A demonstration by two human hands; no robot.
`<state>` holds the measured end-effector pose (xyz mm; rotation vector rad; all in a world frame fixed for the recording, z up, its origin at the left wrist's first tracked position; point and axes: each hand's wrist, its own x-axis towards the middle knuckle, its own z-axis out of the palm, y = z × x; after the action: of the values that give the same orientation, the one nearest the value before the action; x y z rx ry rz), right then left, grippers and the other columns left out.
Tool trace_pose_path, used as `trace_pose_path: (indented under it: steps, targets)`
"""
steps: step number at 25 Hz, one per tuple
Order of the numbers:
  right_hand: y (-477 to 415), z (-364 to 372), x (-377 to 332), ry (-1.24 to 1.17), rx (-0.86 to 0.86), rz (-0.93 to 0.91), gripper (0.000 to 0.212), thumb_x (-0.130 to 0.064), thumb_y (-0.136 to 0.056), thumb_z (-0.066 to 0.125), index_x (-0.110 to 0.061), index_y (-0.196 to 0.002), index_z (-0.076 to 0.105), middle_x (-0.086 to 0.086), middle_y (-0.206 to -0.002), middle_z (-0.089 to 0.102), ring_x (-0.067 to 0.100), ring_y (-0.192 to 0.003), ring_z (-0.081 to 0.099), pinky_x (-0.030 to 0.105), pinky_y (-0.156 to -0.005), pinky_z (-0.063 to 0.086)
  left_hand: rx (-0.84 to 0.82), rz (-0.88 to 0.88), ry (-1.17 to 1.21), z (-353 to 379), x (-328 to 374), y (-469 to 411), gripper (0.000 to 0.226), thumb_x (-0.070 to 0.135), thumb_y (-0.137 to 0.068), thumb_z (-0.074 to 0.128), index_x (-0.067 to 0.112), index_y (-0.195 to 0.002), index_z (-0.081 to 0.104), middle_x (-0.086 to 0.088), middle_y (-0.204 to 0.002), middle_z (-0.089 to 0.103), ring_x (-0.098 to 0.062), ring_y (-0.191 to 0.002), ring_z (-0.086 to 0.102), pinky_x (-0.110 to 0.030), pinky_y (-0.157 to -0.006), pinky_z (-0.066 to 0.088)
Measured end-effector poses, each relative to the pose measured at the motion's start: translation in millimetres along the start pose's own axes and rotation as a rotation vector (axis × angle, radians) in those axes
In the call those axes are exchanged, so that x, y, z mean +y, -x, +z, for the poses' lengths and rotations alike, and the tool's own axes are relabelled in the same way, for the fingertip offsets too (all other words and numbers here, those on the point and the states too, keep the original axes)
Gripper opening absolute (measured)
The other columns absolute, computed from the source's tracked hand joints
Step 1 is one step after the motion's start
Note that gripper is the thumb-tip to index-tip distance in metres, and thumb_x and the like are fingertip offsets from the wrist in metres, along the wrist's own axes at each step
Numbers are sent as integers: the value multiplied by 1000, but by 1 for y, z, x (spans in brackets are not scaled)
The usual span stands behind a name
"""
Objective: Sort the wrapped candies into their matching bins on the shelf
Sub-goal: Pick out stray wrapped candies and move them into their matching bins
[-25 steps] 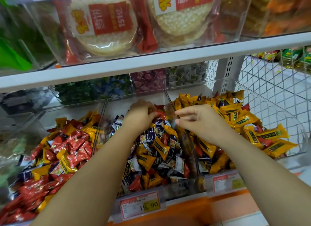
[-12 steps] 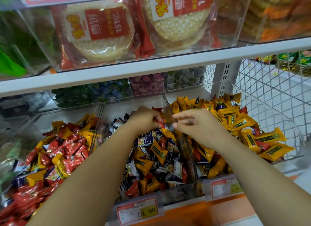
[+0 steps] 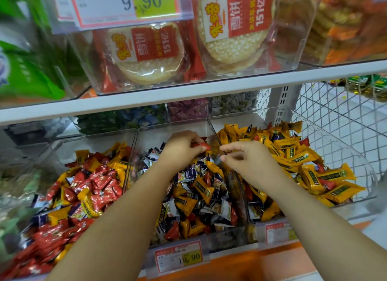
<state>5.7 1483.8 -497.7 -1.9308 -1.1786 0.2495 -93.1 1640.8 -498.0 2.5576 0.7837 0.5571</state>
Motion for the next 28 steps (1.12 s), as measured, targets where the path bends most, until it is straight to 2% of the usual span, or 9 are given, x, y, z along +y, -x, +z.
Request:
trace_pose_path:
  steps: [3,6,9,12,15,18,21,24,28]
  targets:
    - [5,5,-6,85,66,-14,27,-22,-88,61,-18,-114,66,1,-111,68,7,-99,60,11,-80,41,137,-14,126,-18,12,31,11,28,-86,65,20,-93,64,9,-91,60,-3,-79,53,-6,-60,38]
    - [9,10,-16,141,136,-60,25,-17,-88,60,-17,-112,67,0,-119,64,13,-108,59,19,-93,40,285,7,97,-39,9,65,10,29,-86,64,24,-95,66,14,-94,60,4,-80,50,-4,-66,35]
    - [15,16,-25,179,122,-94,25,-19,-88,61,-18,-112,67,-3,-120,64,11,-105,58,13,-86,35,508,-5,43,-64,-13,98,9,26,-86,65,22,-94,66,11,-93,54,3,-74,45,-10,-68,33]
    - [22,20,-31,222,88,-83,24,-22,-88,62,-21,-111,67,-3,-117,65,14,-95,61,16,-79,37,621,-131,-49,-81,-49,123,12,25,-86,65,18,-95,66,4,-98,57,-5,-86,51,-18,-74,36]
    - [25,22,-36,218,69,-71,23,-23,-87,63,-23,-109,68,-1,-109,68,15,-77,61,20,-68,40,479,-294,-139,-87,-81,137,22,30,-84,67,18,-102,67,0,-111,59,-19,-102,57,-28,-83,42]
    - [27,17,-34,208,53,-72,20,-21,-86,64,-25,-106,69,-4,-99,67,4,-70,57,7,-56,36,385,-299,-128,-89,-86,138,25,31,-84,67,20,-106,67,-1,-120,55,-20,-110,54,-32,-91,44]
    - [27,5,-26,139,28,-55,20,-19,-85,65,-26,-104,69,-8,-97,64,12,-87,62,15,-70,44,440,-222,-71,-89,-67,131,20,24,-88,62,20,-107,66,0,-116,57,-17,-104,55,-25,-86,41]
    - [26,-5,-16,79,-7,-67,25,-14,-85,65,-25,-107,68,-7,-115,64,13,-110,56,20,-91,39,436,-109,-52,-82,-36,115,19,21,-89,60,21,-107,66,1,-109,58,-15,-99,56,-21,-83,39]
    - [26,-8,-5,18,-45,-107,26,-11,-84,66,-24,-106,68,-7,-119,60,4,-106,54,0,-77,37,209,13,-1,-56,4,87,19,24,-91,57,27,-108,64,8,-107,58,-6,-95,54,-23,-84,44]
